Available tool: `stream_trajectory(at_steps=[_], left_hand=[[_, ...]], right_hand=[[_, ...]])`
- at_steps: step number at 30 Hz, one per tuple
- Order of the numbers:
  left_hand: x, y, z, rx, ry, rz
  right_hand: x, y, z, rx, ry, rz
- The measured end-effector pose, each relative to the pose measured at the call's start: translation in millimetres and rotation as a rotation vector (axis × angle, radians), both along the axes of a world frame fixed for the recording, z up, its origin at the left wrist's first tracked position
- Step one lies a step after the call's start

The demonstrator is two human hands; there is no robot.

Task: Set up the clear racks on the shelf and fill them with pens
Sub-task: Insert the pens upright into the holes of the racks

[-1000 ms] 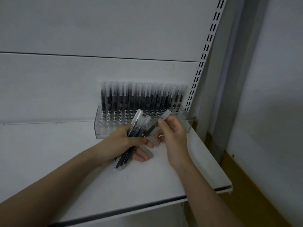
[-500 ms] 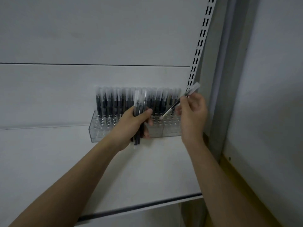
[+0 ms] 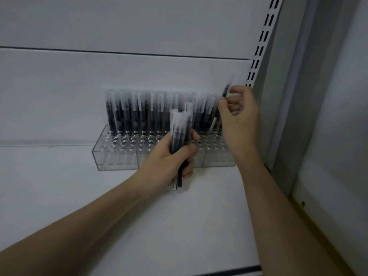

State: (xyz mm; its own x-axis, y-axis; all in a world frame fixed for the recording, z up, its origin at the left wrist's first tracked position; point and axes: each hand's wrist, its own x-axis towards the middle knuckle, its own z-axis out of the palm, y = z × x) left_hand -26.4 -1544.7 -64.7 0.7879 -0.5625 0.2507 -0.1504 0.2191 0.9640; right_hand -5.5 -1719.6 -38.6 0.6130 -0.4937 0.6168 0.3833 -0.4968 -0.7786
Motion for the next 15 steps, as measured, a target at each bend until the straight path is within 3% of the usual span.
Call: stream_trajectory(at_steps=[4, 9, 15], left_hand=[[-4.2, -1.1, -6.4, 0.073, -0.145, 0.055], [-3.6, -1.7, -7.9, 0.120, -0.123, 0.005], [-4.6, -1.4, -7.5, 0.149, -0.109, 0.022]], right_hand=[[2.5, -1.1, -0.5, -0.054, -0.024, 0.026], [1.8, -2.2, 0.3, -0.065, -0.002, 0.016], [0.3, -5.5, -9.7, -0.196, 0.195, 0.027]])
